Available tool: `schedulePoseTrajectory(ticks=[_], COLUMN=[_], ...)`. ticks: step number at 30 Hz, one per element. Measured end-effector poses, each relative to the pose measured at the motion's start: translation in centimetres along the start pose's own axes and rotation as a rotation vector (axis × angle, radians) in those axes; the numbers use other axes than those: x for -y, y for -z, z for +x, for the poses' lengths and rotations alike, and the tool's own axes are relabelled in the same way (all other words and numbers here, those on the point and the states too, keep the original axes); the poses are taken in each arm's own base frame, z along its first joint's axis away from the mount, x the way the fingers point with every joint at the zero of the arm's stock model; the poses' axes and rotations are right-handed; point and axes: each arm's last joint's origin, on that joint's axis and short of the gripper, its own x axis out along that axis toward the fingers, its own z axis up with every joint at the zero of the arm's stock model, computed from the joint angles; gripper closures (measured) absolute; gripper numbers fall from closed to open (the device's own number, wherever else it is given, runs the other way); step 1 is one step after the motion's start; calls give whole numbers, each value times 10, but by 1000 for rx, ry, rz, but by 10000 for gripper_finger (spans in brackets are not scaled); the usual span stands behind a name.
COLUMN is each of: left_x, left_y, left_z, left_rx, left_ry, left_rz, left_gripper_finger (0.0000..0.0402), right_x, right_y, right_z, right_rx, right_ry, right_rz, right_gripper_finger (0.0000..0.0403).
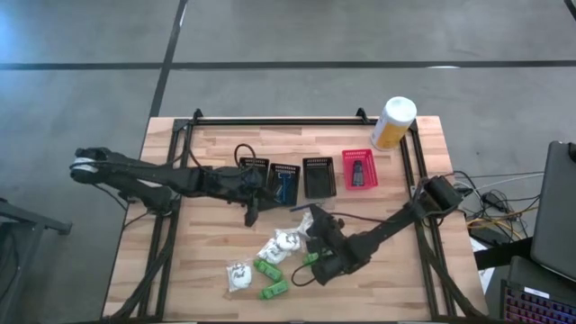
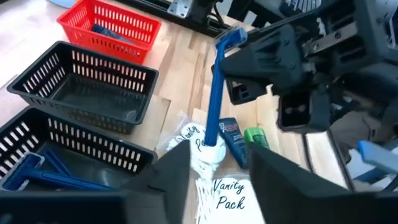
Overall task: Pick & Place Travel size toiletries
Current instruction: Put the blue razor into the middle black bin
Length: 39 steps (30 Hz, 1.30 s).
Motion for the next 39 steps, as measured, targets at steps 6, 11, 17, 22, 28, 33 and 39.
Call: schedulePoseTrajectory(ticks=[6, 11, 17, 22, 28, 33, 39], left_x=[-2, -11, -16, -16, -14, -17, -16], left_y=[0, 0, -14, -23, -27, -24, -23], left_z=[12, 36, 57, 69, 87, 101, 105], left_rx=[-18, -85, -130, -159, -197, -243, -260], left_ry=[40, 36, 118, 121, 182, 178, 219], left_rz=[-50, -48, -41, -23, -13, -5, 9], left_gripper_finger=[159, 146, 149, 151, 151, 151, 159], right_x=[1, 2, 2, 2, 2, 2, 2], right_y=[-1, -2, -2, -2, -2, -2, -2], right_z=[0, 0, -4, -6, -6, -7, -7], right_rx=[2, 4, 13, 17, 18, 16, 14], right_ry=[0, -1, 4, 6, 7, 10, 12], right_rz=[7, 11, 11, 14, 16, 21, 24], right_gripper_finger=[373, 373, 372, 367, 368, 369, 366])
